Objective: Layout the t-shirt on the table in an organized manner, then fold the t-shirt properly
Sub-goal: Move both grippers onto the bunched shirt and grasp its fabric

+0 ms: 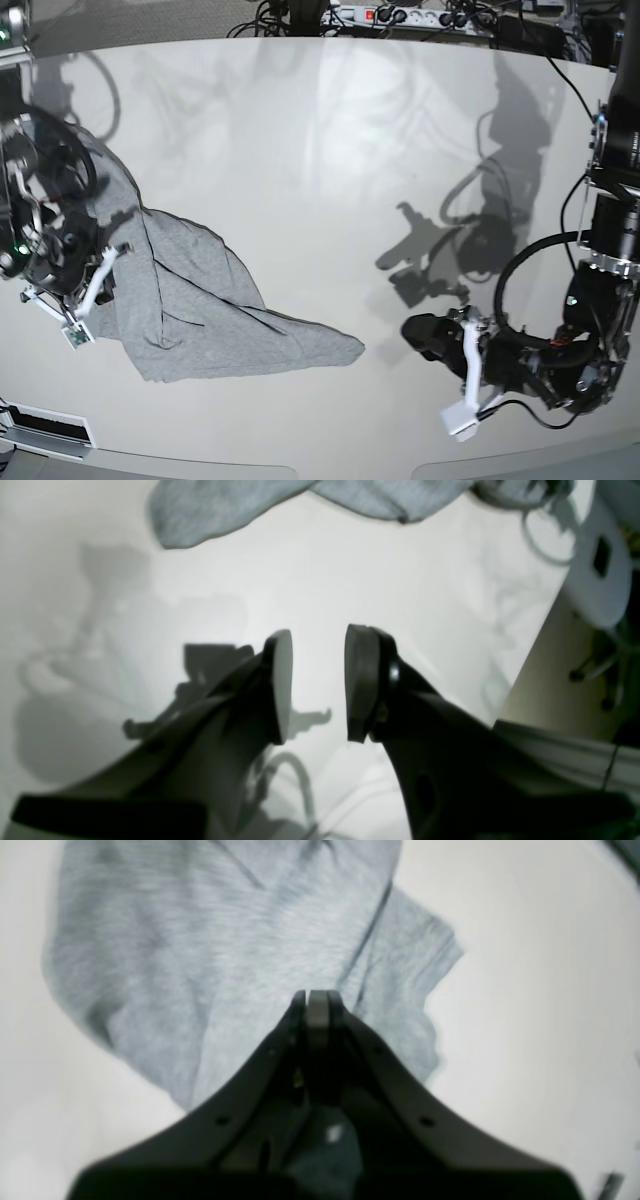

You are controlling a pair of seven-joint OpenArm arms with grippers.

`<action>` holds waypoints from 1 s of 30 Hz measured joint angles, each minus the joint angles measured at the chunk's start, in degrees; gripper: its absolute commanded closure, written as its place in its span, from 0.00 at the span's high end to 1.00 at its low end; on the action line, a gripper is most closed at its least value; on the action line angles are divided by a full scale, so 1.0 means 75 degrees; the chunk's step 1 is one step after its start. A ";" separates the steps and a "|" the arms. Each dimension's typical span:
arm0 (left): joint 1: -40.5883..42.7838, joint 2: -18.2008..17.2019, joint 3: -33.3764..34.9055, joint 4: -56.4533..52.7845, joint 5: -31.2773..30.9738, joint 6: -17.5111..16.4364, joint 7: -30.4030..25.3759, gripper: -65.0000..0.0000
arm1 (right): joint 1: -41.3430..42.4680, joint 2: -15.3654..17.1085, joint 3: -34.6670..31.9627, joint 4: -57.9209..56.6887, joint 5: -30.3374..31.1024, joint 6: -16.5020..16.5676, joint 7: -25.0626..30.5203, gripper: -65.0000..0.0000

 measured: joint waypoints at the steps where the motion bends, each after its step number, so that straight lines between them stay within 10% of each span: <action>1: 0.0003 -0.0064 0.0000 0.0000 -0.0006 -0.0003 0.0000 0.30 | 0.0245 -0.0166 0.0012 -0.0475 0.0000 0.0082 0.0003 0.00; 10: 0.0009 -0.0306 0.0000 0.0009 -0.0052 0.0172 0.0003 0.30 | 0.0968 -0.1687 0.0055 -0.3034 -0.0574 0.1705 0.0172 0.00; 16: 0.0023 -0.0268 0.0000 0.0009 -0.0029 0.0172 0.0000 0.30 | 0.0880 -0.2215 -0.0067 -0.3013 0.0667 0.2600 -0.0603 0.00; 30: 0.0294 -0.0157 0.0000 0.0009 -0.0527 0.0017 0.0052 0.30 | 0.0833 -0.2565 -0.2031 -0.2060 0.1862 0.2649 -0.1649 0.00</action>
